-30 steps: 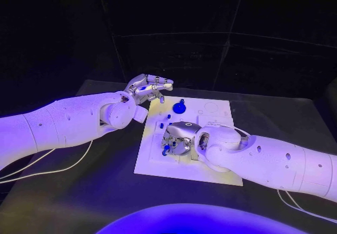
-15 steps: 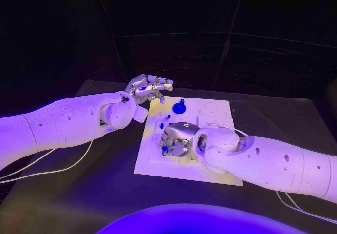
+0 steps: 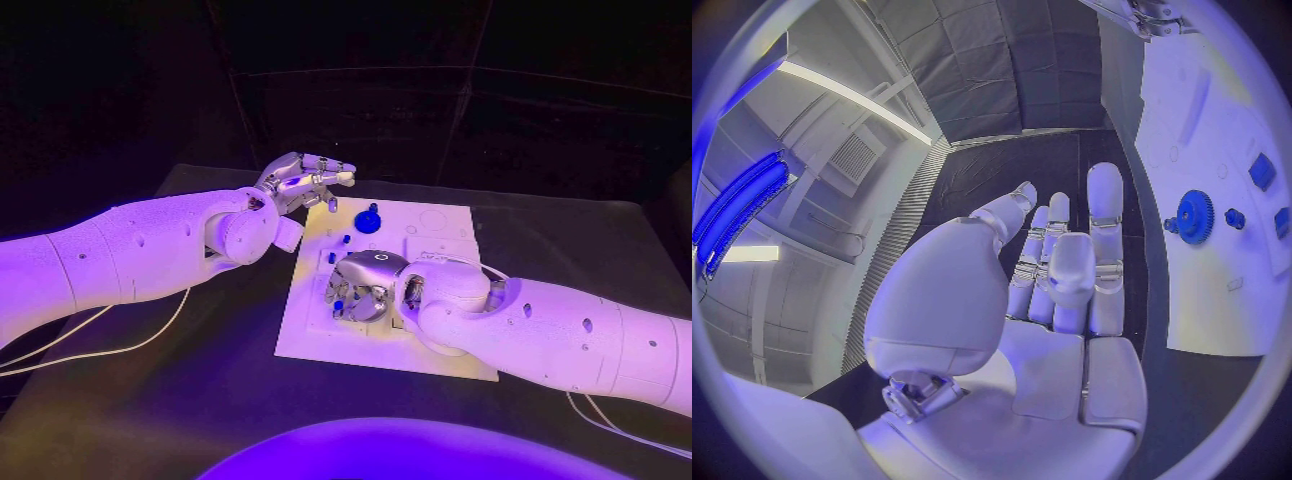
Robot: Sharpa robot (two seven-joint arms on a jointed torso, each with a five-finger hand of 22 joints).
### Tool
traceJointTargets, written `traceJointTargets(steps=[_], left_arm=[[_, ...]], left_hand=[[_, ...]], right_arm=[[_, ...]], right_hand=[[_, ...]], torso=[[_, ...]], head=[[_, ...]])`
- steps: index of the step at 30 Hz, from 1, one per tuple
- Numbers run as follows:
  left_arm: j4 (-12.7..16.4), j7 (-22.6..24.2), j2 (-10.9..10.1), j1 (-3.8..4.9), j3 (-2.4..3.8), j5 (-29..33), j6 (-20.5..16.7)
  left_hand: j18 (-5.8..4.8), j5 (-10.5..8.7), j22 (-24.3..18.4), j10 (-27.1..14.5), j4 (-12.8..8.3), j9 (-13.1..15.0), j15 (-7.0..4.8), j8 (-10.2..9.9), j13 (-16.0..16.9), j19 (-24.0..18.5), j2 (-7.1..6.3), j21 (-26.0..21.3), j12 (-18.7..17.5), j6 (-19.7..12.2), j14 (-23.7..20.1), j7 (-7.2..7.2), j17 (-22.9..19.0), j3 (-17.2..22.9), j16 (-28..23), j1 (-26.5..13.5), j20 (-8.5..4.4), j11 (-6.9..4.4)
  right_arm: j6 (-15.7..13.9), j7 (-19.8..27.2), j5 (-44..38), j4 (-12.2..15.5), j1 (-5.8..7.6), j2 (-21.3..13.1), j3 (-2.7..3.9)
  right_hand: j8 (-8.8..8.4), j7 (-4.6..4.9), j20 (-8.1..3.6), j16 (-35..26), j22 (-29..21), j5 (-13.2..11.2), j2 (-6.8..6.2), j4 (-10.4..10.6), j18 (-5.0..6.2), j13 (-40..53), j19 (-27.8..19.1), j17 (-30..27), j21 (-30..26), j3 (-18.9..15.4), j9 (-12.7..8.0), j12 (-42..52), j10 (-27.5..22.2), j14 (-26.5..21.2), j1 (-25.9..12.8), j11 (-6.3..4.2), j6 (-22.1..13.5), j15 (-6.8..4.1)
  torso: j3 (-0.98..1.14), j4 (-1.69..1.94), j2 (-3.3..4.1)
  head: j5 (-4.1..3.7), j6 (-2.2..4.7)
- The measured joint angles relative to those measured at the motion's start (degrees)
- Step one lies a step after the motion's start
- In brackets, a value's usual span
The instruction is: Assemble the parts on the task board
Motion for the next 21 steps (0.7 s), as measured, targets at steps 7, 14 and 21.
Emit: traceJointTargets(steps=[7,14,21], left_arm=[[0.0,-0.08,-0.06,0.0,0.0,0.0,0.06],[-0.01,-0.15,-0.36,0.0,0.0,0.0,0.1],[-0.07,-0.2,-0.63,0.0,0.0,0.01,0.11]], left_hand=[[0.0,0.0,-0.06,-0.21,0.0,0.0,0.0,0.0,0.0,0.0,0.0,-0.22,0.24,-0.21,0.0,-0.21,-0.06,0.0,0.0,0.0,0.0,0.21],[0.0,0.0,-0.05,-0.21,0.0,0.0,0.0,0.0,0.0,0.0,0.0,-0.22,0.24,-0.21,0.0,-0.21,-0.05,0.0,0.0,0.0,0.0,0.21],[-0.01,0.0,-0.05,-0.21,0.0,0.0,0.0,0.0,0.0,0.0,0.0,-0.22,0.24,-0.21,0.0,-0.21,-0.05,0.0,0.0,0.0,0.0,0.21]], right_arm=[[-0.75,0.23,-0.09,0.68,0.0,-0.65,-0.01],[-3.88,1.14,-0.01,5.01,-0.02,-5.73,0.01],[-9.91,5.15,5.47,9.59,2.63,-13.19,0.95]], right_hand=[[0.0,0.55,0.75,-6.02,-9.92,1.85,-1.57,0.11,0.94,0.2,-5.06,-10.35,-7.29,-4.21,0.04,-1.02,-7.73,-5.06,-1.29,0.91,-3.6,1.0],[0.45,0.66,1.55,-9.47,-22.12,2.64,-0.62,1.62,3.17,1.39,-10.8,-18.44,-17.05,-15.37,0.27,3.8,-15.38,-10.52,-0.34,1.71,-6.29,1.81],[2.55,0.86,1.43,-9.94,-27.96,4.16,2.29,2.62,4.06,2.68,-13.08,-20.66,-22.18,-19.55,0.79,11.46,-12.77,-12.3,3.16,1.18,-2.69,1.64]], torso=[[0.0,0.0,0.0],[0.02,-0.07,-0.04],[0.0,-0.21,-0.24]], head=[[-0.03,0.04],[0.31,0.13],[-0.33,0.65]])
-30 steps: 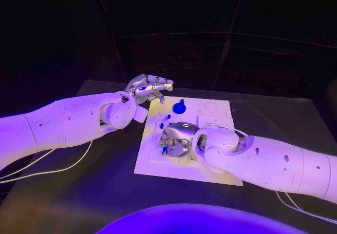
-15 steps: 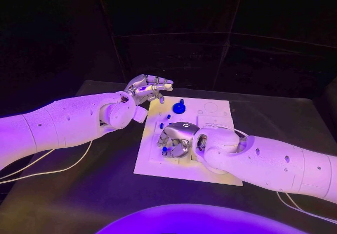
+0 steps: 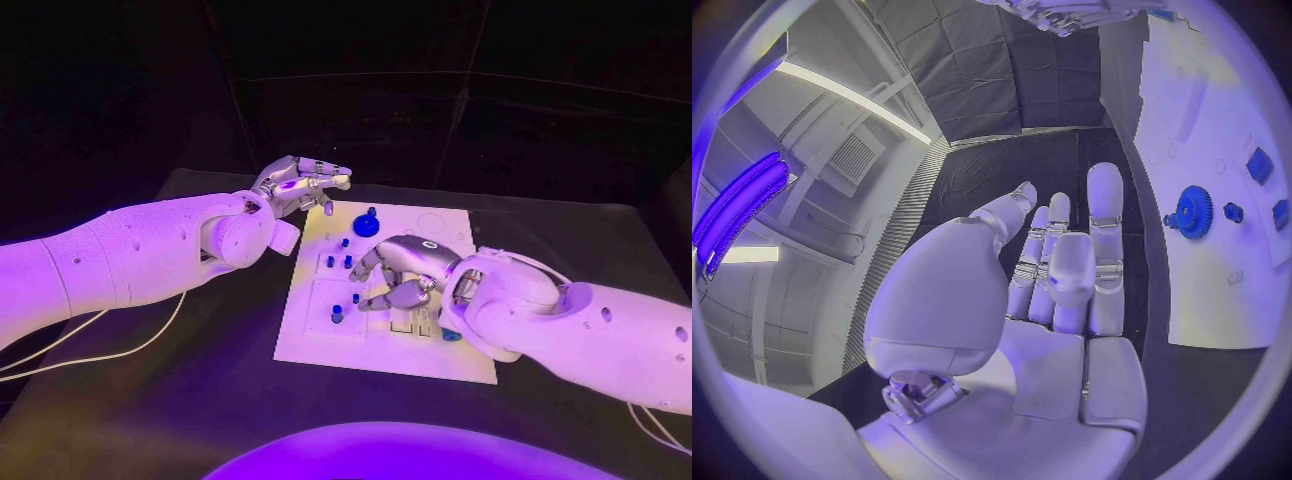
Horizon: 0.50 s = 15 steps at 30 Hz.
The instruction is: Assemble the parts on the task board
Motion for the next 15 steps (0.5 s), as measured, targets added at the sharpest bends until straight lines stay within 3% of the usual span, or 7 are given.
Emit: traceJointTargets(steps=[2,6,7,8,10,12,15], left_arm=[[-0.01,-0.01,-0.01,0.0,-0.02,0.0,0.0],[-0.06,-0.04,-0.04,-0.01,-0.03,0.0,0.0],[-0.08,-0.04,-0.09,-0.02,-0.04,0.0,0.0],[-0.1,-0.05,-0.14,-0.02,-0.04,0.0,0.0],[-0.16,-0.06,-0.18,-0.02,-0.04,0.0,0.0],[-0.19,-0.06,-0.18,-0.02,-0.05,0.0,-0.01],[-0.17,-0.07,-0.15,-0.02,-0.05,0.0,-0.01]], left_hand=[[0.0,0.0,0.0,0.0,0.0,0.0,0.0,0.0,0.0,0.0,0.0,0.0,0.0,0.0,0.0,0.0,0.0,0.0,0.0,0.0,0.0,0.0],[0.0,0.0,0.0,0.0,0.0,0.0,0.0,0.0,0.0,0.0,0.0,0.0,0.0,0.0,0.0,0.0,-0.09,0.0,0.0,0.0,0.0,0.0],[0.0,0.0,0.0,0.0,0.0,0.0,0.0,0.0,0.0,0.0,0.0,0.0,0.0,0.0,0.0,0.0,-0.09,0.0,0.0,0.0,0.0,0.0],[0.0,0.0,0.0,0.0,0.0,0.0,0.0,0.0,0.0,0.0,0.0,0.0,0.0,0.0,0.0,0.0,-0.09,0.0,0.0,0.0,0.0,0.0],[0.0,0.0,0.01,0.0,0.0,0.0,0.0,0.0,0.0,0.0,0.0,0.0,0.0,0.0,0.0,0.0,-0.09,0.0,0.0,0.0,0.0,0.0],[0.0,0.0,0.01,0.0,0.0,0.0,0.0,0.0,0.0,0.0,0.0,0.0,0.0,0.0,0.0,0.0,-0.09,0.0,0.0,0.0,0.0,0.0],[0.0,0.0,0.01,0.0,0.0,0.0,0.0,0.0,0.0,0.0,0.0,0.0,0.0,0.0,0.0,0.0,-0.09,0.0,0.0,0.0,0.0,0.0]], right_arm=[[-1.57,1.39,3.82,0.65,1.32,-2.5,0.25],[-3.15,3.19,10.81,1.82,2.45,-7.98,0.31],[-3.34,3.38,12.18,1.93,2.58,-9.13,0.31],[-3.5,3.5,13.4,2.06,2.68,-10.21,0.31],[-3.81,3.49,15.76,2.37,2.83,-12.53,0.28],[-4.07,3.04,17.23,2.57,2.91,-14.4,0.26],[-4.43,1.06,18.34,2.91,2.8,-16.89,0.16]], right_hand=[[0.32,-0.19,-0.38,0.34,1.8,0.38,0.87,0.05,-0.01,0.14,1.08,-0.19,1.34,0.05,0.05,1.58,2.76,0.36,0.5,-0.43,1.31,-0.36],[0.99,-1.09,-1.46,3.31,11.83,0.39,1.98,0.97,-0.6,0.75,6.49,2.68,9.19,0.8,0.04,4.78,9.74,4.1,0.15,-1.95,3.35,-1.79],[1.17,-1.46,-1.81,5.13,15.08,0.39,1.97,1.27,-1.82,1.25,8.11,5.82,11.7,0.51,0.04,5.96,11.54,5.8,0.16,-2.46,3.73,-2.25],[1.34,-1.82,-2.11,6.63,17.72,0.39,1.95,1.55,-1.93,1.87,9.39,8.43,13.75,0.23,0.04,7.21,13.01,7.18,0.13,-2.9,4.09,-2.65],[2.21,-2.68,-2.86,9.89,23.62,1.0,1.26,2.45,-3.36,4.21,12.11,14.68,18.22,-0.68,0.15,11.13,16.26,10.09,-1.12,-3.9,5.28,-3.48],[3.18,-3.39,-3.53,13.64,28.81,3.22,0.8,3.58,-4.16,8.27,13.96,22.11,22.1,-1.81,0.34,16.84,18.3,12.39,-2.61,-4.77,6.05,-4.14],[4.76,-3.74,-4.1,19.49,35.3,7.62,0.45,5.92,-5.01,30.54,14.54,34.02,26.68,-4.15,0.55,35.39,22.22,13.04,-5.06,-5.29,6.4,-4.62]], torso=[[0.0,-0.09,-0.03],[-0.01,-0.27,-0.16],[-0.03,-0.38,-0.2],[-0.04,-0.48,-0.24],[-0.08,-0.73,-0.3],[-0.1,-1.01,-0.37],[-0.1,-1.36,-0.44]], head=[[-0.66,0.35],[-2.33,0.97],[-2.91,1.17],[-3.3,1.29],[-4.09,1.52],[-4.77,1.68],[-5.43,1.75]])
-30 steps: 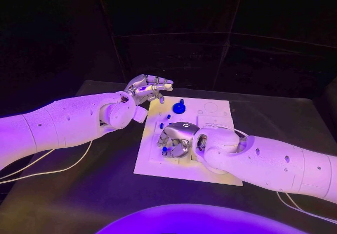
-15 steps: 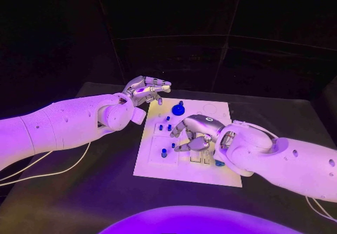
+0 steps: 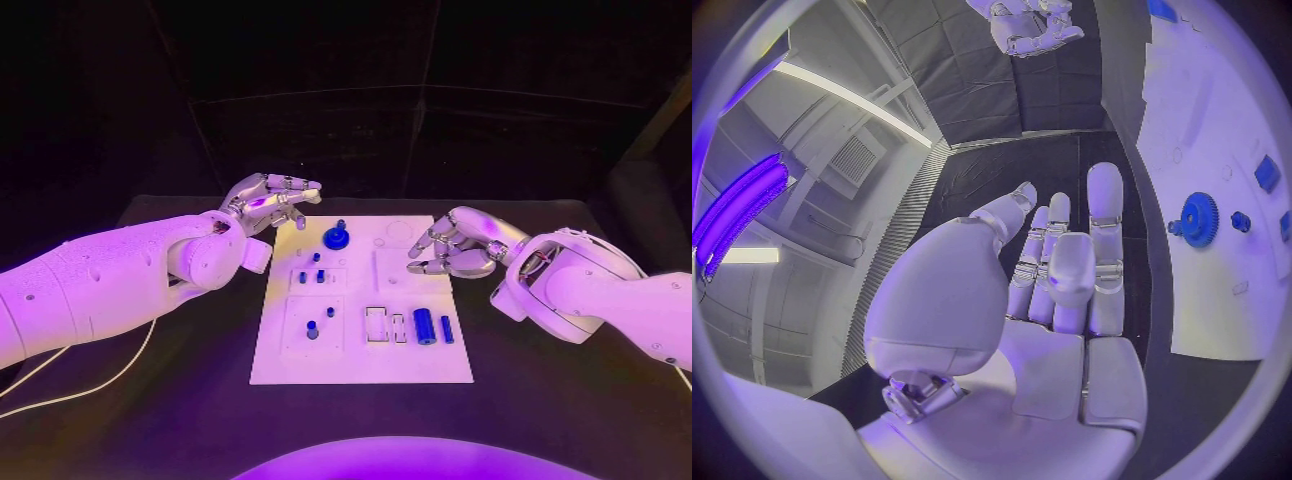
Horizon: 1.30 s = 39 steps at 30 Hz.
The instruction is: Assemble the parts on the task board
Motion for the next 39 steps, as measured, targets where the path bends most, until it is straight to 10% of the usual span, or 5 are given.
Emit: traceJointTargets(steps=[13,23,39], left_arm=[[0.13,-0.02,-0.23,-0.12,-0.02,0.0,0.0],[0.35,-0.03,-0.48,-0.15,-0.02,0.0,0.0],[0.48,-0.03,-0.58,-0.18,-0.03,0.0,0.01]], left_hand=[[0.0,0.0,0.01,0.0,0.0,0.0,0.0,0.0,0.04,0.0,0.0,0.0,0.0,0.0,0.0,0.0,0.0,0.0,0.0,0.0,0.0,0.0],[0.0,0.0,-0.05,0.0,0.16,0.0,0.0,0.0,0.04,0.0,0.37,0.0,0.0,0.0,0.0,0.0,0.01,-0.17,0.0,-0.37,0.0,0.0],[0.0,0.0,-0.04,0.0,0.19,0.0,0.0,0.0,0.03,0.0,0.37,0.0,0.22,0.0,0.0,0.0,0.01,-0.14,0.0,-0.37,0.0,0.0]], right_arm=[[0.98,-14.91,-4.25,2.19,-4.46,-2.33,-0.87],[3.03,-19.58,-8.92,1.87,-6.01,0.1,-1.26],[6.27,-23.53,-10.65,0.82,-6.63,2.35,-1.32]], right_hand=[[7.16,-0.62,0.0,9.43,3.25,-0.93,-1.18,8.05,-0.87,37.32,0.0,18.42,3.51,-8.71,1.33,25.76,8.67,-0.01,-3.37,-0.19,-2.96,0.0],[12.59,-0.16,0.0,11.54,3.25,-1.69,-0.14,9.19,-1.36,38.05,0.0,18.53,4.61,-10.33,2.78,30.15,9.84,-0.01,-2.0,0.02,-8.02,0.0],[16.04,-0.01,0.01,11.82,3.24,-2.37,1.21,9.24,-1.76,38.04,-0.01,18.52,4.83,-11.01,3.69,30.15,10.04,0.2,-2.19,0.22,-10.26,0.21]], torso=[[0.13,-0.73,-0.19],[0.05,-0.64,-0.15],[0.03,-0.6,-0.08]], head=[[-0.75,-0.32],[-0.88,-0.52],[-0.63,-0.66]])
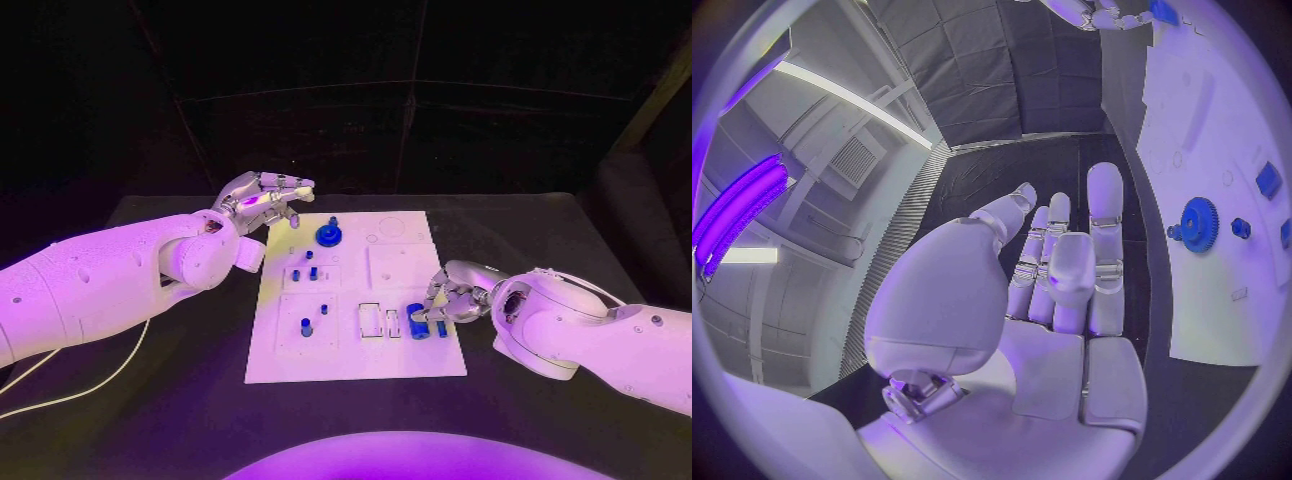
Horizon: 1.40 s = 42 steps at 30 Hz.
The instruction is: Assemble the parts on the task board
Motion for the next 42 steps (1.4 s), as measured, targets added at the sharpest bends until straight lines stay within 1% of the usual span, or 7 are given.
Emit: traceJointTargets(steps=[7,14,18,23,28,33,42], left_arm=[[0.02,0.0,-0.02,-0.01,0.0,0.0,0.0],[0.11,0.0,-0.08,-0.01,0.0,0.0,0.0],[0.15,0.0,-0.22,-0.01,0.0,0.0,0.0],[0.16,0.0,-0.3,-0.01,0.0,0.0,0.0],[0.19,0.0,-0.3,-0.01,0.0,0.0,0.0],[0.19,-0.01,-0.3,-0.02,0.0,0.0,0.01],[0.14,-0.01,-0.24,-0.02,0.0,0.0,0.03]], left_hand=[[0.0,0.0,0.0,0.0,0.14,0.0,0.0,0.0,0.0,0.0,0.0,0.0,0.16,0.0,0.0,0.0,0.0,0.14,0.0,0.0,0.0,0.0],[0.0,0.0,0.0,0.0,0.14,0.0,0.0,0.0,-0.01,0.0,0.0,0.0,0.16,0.0,0.0,0.0,0.0,0.14,0.0,0.0,0.0,0.0],[0.0,0.0,0.01,0.0,0.14,0.0,0.0,0.0,-0.01,0.0,0.0,0.0,0.16,0.0,0.0,0.0,0.0,0.14,0.0,0.0,0.0,0.0],[0.0,0.0,0.01,0.0,0.14,0.0,0.0,0.0,-0.01,0.0,0.0,0.0,0.16,0.0,0.0,0.0,0.0,0.14,0.0,0.0,0.0,0.0],[0.0,0.0,0.01,0.0,0.14,0.0,0.0,0.0,-0.01,0.0,0.0,0.0,0.16,0.0,0.0,0.0,0.0,0.14,0.0,0.0,0.0,0.0],[0.0,0.0,0.01,0.0,0.14,0.0,0.0,0.0,0.01,0.0,0.0,0.0,0.16,0.0,0.0,0.0,0.0,0.14,0.0,0.0,0.0,0.0],[0.0,0.0,0.0,-0.21,0.13,0.0,0.0,0.0,0.04,0.0,0.0,0.0,0.16,0.0,0.0,0.0,0.0,0.14,0.0,0.0,0.0,-0.21]], right_arm=[[1.37,-1.39,0.18,-0.43,-0.32,1.22,0.01],[2.93,-2.63,-0.07,-1.1,-1.37,2.59,0.01],[3.22,-3.14,-0.71,-1.43,-1.53,3.17,0.27],[3.15,-3.48,-1.52,-1.58,-1.66,3.7,0.35],[2.58,-3.58,-1.98,-1.28,-1.79,3.77,0.33],[0.68,-3.64,-2.08,-0.09,-2.09,2.92,0.13],[-5.95,-2.73,0.46,2.23,-2.26,1.21,0.01]], right_hand=[[1.0,0.01,0.0,0.0,0.0,-0.4,0.3,0.02,0.0,0.0,0.0,0.0,0.0,-0.65,0.23,0.0,0.0,0.0,-0.3,0.0,-0.82,0.0],[2.65,0.17,0.0,0.0,-0.01,-2.69,1.28,0.07,0.01,0.0,0.0,-0.01,0.24,-1.18,0.65,0.0,0.0,0.0,-1.28,0.0,-2.1,0.0],[3.37,0.0,0.0,0.0,-0.01,-2.92,1.27,0.07,0.01,-0.01,0.0,-0.01,0.25,-1.18,0.92,0.0,0.0,0.0,-1.28,0.0,-2.27,0.0],[4.37,0.14,0.0,0.0,-0.01,-3.59,3.53,-0.6,0.01,-0.01,0.0,-0.01,0.25,-0.82,0.99,0.0,-0.01,0.0,0.5,0.0,-3.15,0.0],[5.62,0.39,0.0,0.0,-0.01,-0.32,5.09,-1.98,0.01,-0.01,0.0,-0.01,0.25,-0.09,0.95,0.0,-0.01,0.0,2.05,0.0,-3.71,0.0],[6.72,-0.25,0.0,0.0,-0.01,4.37,6.42,-3.09,0.01,-0.01,0.0,-0.02,0.67,0.4,0.87,0.0,-0.01,0.0,3.41,0.0,-2.89,0.0],[7.99,-0.37,0.0,0.18,-0.02,9.01,6.86,-3.71,0.01,-0.01,0.0,-0.02,0.9,0.37,0.89,0.1,0.21,0.0,3.87,-0.21,-2.78,0.0]], torso=[[0.0,0.0,0.01],[-0.04,0.04,0.03],[-0.05,0.07,0.04],[-0.05,0.07,0.06],[-0.05,0.06,0.06],[-0.04,0.0,0.07],[-0.11,0.0,0.05]], head=[[0.08,-0.02],[0.24,-0.22],[0.37,-0.3],[0.69,-0.35],[0.77,-0.38],[0.86,-0.41],[0.65,-0.35]])
